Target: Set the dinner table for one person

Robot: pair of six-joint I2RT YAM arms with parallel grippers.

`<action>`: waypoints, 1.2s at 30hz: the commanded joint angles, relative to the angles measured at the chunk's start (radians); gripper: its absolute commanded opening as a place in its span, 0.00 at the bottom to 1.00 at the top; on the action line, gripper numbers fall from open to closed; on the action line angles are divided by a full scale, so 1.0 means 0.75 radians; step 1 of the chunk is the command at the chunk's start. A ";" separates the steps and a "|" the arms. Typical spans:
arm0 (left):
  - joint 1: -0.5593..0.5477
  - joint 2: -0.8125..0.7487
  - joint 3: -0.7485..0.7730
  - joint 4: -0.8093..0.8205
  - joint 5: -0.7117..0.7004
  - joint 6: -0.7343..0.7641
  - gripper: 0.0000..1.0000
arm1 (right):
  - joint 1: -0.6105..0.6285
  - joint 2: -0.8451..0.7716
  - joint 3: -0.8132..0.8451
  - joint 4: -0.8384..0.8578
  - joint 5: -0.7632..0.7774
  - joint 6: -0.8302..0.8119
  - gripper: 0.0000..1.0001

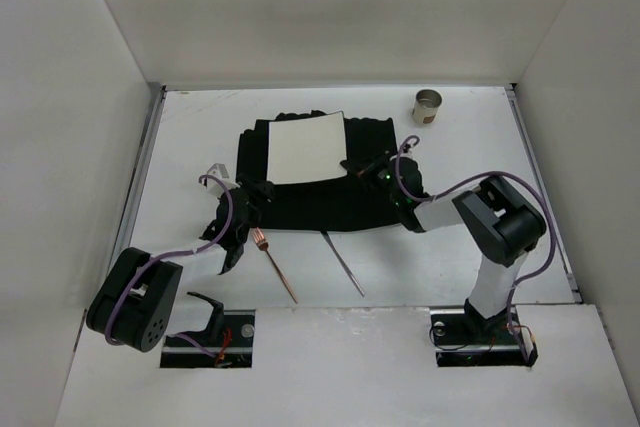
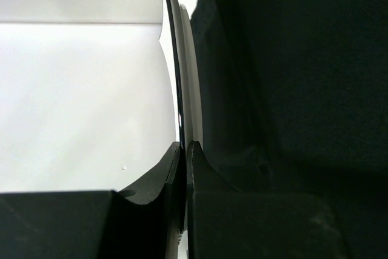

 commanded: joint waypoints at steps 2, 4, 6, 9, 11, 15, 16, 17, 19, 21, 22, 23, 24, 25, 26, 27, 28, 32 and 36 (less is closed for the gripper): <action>0.006 -0.028 -0.014 0.042 -0.009 -0.009 0.42 | 0.013 0.065 -0.007 0.474 -0.020 0.131 0.03; 0.006 -0.036 -0.016 0.042 -0.011 -0.009 0.42 | 0.013 0.104 -0.027 0.503 -0.020 0.151 0.03; 0.008 -0.036 -0.018 0.042 -0.011 -0.009 0.42 | 0.013 0.129 -0.046 0.511 -0.018 0.151 0.03; 0.006 -0.034 -0.018 0.042 -0.011 -0.009 0.42 | 0.013 0.162 -0.054 0.481 -0.042 0.153 0.04; 0.002 -0.034 -0.016 0.042 -0.011 -0.009 0.42 | 0.011 0.170 -0.070 0.473 -0.042 0.151 0.07; 0.002 -0.034 -0.016 0.042 -0.011 -0.009 0.42 | -0.005 0.158 -0.097 0.385 -0.053 0.129 0.24; 0.000 -0.034 -0.016 0.042 -0.011 -0.009 0.42 | -0.011 0.150 -0.103 0.350 -0.053 0.112 0.28; -0.002 -0.034 -0.016 0.042 -0.011 -0.009 0.42 | -0.015 0.139 -0.107 0.309 -0.055 0.094 0.31; -0.006 -0.032 -0.014 0.042 -0.011 -0.011 0.42 | -0.028 0.125 -0.109 0.215 -0.071 0.069 0.37; -0.008 -0.032 -0.014 0.042 -0.011 -0.011 0.42 | -0.044 0.103 -0.107 0.133 -0.079 0.041 0.41; -0.008 -0.030 -0.014 0.042 -0.011 -0.011 0.42 | -0.050 0.084 -0.107 0.088 -0.077 0.023 0.43; -0.008 -0.030 -0.014 0.042 -0.011 -0.011 0.42 | -0.058 0.064 -0.107 0.037 -0.069 0.002 0.45; -0.008 -0.032 -0.014 0.042 -0.011 -0.011 0.42 | -0.064 0.037 -0.107 -0.018 -0.063 -0.024 0.46; -0.008 -0.036 -0.016 0.042 -0.011 -0.011 0.42 | -0.073 0.007 -0.107 -0.079 -0.051 -0.057 0.47; -0.008 -0.040 -0.018 0.042 -0.013 -0.011 0.42 | -0.081 -0.030 -0.107 -0.138 -0.028 -0.096 0.48; -0.008 -0.040 -0.018 0.042 -0.015 -0.011 0.42 | -0.087 -0.073 -0.107 -0.206 0.002 -0.137 0.50; -0.008 -0.040 -0.018 0.042 -0.019 -0.011 0.42 | -0.091 -0.116 -0.105 -0.271 0.033 -0.182 0.51; -0.010 -0.047 -0.020 0.042 -0.022 -0.011 0.42 | -0.083 -0.273 -0.087 -0.545 0.164 -0.384 0.54; -0.010 -0.042 -0.020 0.042 -0.022 -0.011 0.42 | -0.050 -0.437 -0.127 -0.742 0.232 -0.548 0.52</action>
